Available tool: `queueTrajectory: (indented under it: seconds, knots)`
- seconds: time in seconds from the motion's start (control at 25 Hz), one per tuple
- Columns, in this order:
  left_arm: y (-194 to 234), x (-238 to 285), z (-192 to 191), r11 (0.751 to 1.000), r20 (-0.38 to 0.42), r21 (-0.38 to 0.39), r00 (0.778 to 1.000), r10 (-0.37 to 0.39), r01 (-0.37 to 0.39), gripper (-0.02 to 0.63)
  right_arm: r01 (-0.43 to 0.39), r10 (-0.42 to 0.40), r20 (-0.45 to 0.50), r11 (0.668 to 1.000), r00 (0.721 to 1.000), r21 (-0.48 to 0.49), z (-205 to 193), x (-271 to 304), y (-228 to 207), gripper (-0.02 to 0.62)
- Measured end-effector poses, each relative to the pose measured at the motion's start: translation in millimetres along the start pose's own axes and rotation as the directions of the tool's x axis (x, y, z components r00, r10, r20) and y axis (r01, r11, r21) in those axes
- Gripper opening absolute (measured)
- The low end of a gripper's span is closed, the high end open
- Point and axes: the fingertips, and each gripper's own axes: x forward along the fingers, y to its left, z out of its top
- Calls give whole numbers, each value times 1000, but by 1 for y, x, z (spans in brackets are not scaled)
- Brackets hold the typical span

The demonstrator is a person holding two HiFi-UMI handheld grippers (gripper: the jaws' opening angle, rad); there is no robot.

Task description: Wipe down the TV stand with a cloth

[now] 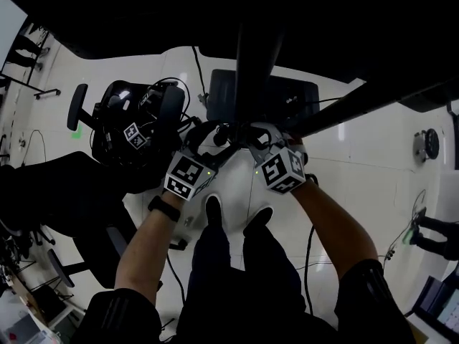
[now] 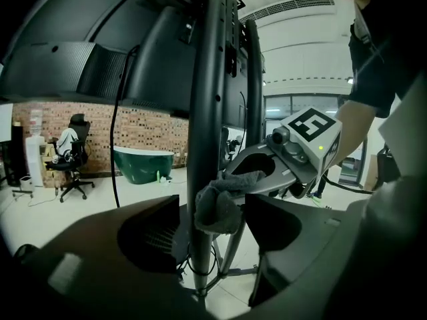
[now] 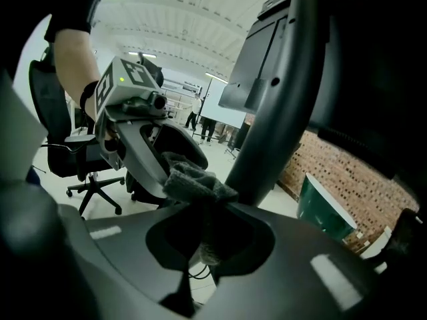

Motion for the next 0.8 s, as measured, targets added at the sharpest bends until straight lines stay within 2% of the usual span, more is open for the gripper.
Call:
queueTrajectory:
  seconds: [0.48, 0.8]
  knots:
    - [9, 44, -115, 998, -52, -49, 998, 31, -33, 336, -39, 40, -60, 999, 997, 14, -104, 67, 43, 35]
    - [15, 59, -170, 996, -124, -78, 992, 22, -32, 337, -73, 76, -112, 997, 991, 27, -150, 96, 65, 35]
